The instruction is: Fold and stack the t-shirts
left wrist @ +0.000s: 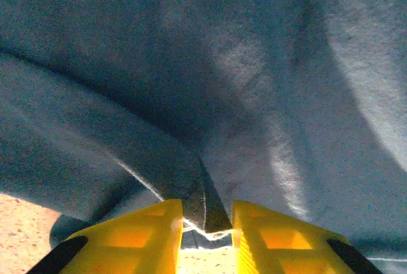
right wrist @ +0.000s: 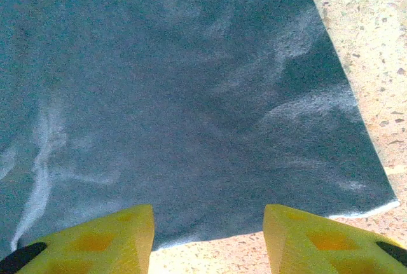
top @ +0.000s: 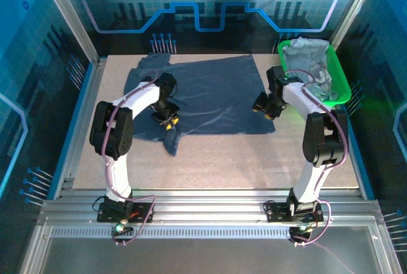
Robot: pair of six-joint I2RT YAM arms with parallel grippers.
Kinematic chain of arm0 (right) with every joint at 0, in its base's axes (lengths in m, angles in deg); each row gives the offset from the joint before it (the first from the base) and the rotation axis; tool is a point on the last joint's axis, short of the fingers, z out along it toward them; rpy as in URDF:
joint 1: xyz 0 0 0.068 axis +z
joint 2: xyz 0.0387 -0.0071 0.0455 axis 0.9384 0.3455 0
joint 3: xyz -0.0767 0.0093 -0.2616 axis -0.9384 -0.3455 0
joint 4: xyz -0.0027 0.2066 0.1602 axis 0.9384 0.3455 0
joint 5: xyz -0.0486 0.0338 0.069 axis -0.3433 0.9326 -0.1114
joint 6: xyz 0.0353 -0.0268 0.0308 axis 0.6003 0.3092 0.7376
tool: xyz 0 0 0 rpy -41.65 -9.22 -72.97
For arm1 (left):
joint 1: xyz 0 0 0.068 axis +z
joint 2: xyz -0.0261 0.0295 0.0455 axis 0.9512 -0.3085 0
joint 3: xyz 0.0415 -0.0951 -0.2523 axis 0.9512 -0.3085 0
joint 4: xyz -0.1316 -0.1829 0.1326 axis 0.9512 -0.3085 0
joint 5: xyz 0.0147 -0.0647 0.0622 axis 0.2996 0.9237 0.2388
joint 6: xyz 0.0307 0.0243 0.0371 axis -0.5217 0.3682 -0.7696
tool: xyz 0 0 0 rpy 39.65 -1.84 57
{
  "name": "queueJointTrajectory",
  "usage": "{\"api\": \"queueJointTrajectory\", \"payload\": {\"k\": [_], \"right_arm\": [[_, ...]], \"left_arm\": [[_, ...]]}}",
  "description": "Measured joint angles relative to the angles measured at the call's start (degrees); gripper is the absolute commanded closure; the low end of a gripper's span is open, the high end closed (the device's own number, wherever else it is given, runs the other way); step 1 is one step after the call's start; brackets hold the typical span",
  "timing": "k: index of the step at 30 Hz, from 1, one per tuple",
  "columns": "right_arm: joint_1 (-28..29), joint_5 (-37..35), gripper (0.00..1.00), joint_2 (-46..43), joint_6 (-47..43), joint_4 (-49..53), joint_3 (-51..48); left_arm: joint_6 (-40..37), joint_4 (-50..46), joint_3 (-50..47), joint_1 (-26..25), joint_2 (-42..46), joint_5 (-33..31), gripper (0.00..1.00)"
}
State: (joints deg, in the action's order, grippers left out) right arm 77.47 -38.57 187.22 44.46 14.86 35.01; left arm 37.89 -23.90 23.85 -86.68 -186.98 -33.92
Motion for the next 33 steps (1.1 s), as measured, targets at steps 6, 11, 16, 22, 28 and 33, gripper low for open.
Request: {"api": "queueJointTrajectory", "payload": {"k": [6, 11, 16, 22, 28, 33], "right_arm": [[0.0, -0.22, 0.51, -0.28, 0.0, 0.04, -0.55], [-0.63, -2.01, 0.51, -1.42, 0.28, 0.55, -2.25], [-4.63, -3.17, 0.51, -1.9, 1.88, 1.16, -5.38], [-7.63, -3.15, 0.52, -1.81, 2.89, 1.84, -7.41], [-7.63, -3.1, 0.52, -1.81, 3.74, 1.75, -10.05], [-7.63, -3.08, 0.52, -1.81, 3.89, 1.84, -12.44]], "left_arm": [[-0.17, -0.02, 0.0, -0.04, -0.31, -0.48, 1.0], [0.02, -0.02, -4.76, -0.22, 4.09, -3.15, 1.0], [2.29, -2.4, -18.49, -0.26, 22.84, -5.2, 1.0], [9.51, -4.17, -35.36, -1.38, 42.4, -3.85, 1.0], [18.86, -6.56, -45.46, -6.69, 52.22, -2.58, 1.0], [25.49, -6.47, -48.41, -11.8, 55.21, -1.9, 1.0]]}}
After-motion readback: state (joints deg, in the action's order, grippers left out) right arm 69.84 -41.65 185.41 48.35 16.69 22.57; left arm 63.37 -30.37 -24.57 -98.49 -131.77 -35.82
